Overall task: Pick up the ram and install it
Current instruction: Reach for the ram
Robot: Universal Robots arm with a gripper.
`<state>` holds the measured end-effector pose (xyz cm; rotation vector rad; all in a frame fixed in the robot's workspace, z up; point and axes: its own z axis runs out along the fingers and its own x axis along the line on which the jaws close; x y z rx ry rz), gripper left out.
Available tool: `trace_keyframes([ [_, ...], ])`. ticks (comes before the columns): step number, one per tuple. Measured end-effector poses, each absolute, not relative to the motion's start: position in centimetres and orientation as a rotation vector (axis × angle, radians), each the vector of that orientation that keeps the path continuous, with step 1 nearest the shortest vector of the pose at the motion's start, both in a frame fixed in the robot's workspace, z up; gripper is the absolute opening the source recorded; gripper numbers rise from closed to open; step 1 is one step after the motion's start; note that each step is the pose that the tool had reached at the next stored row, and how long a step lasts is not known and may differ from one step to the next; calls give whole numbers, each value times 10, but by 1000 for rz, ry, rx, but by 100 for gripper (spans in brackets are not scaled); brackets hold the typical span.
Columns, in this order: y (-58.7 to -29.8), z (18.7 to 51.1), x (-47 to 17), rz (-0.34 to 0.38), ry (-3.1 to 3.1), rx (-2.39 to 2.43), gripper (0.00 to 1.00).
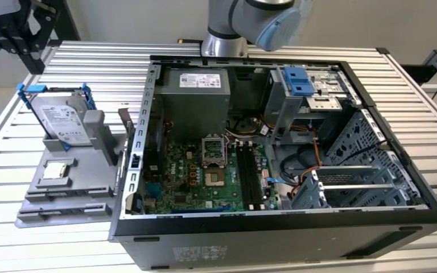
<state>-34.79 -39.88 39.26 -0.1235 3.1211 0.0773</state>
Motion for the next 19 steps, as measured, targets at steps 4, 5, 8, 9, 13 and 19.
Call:
trace_keyframes([
  [4, -399, 393, -355, 77, 3121, -121, 0],
  [5, -399, 393, -356, 77, 3121, -121, 0],
  [8, -399, 393, -356, 77, 3121, -121, 0],
  [9, -399, 393, -356, 77, 3121, -121, 0],
  [13, -401, 393, -356, 77, 3121, -118, 0],
  [19, -412, 393, -356, 77, 3122, -85, 0],
])
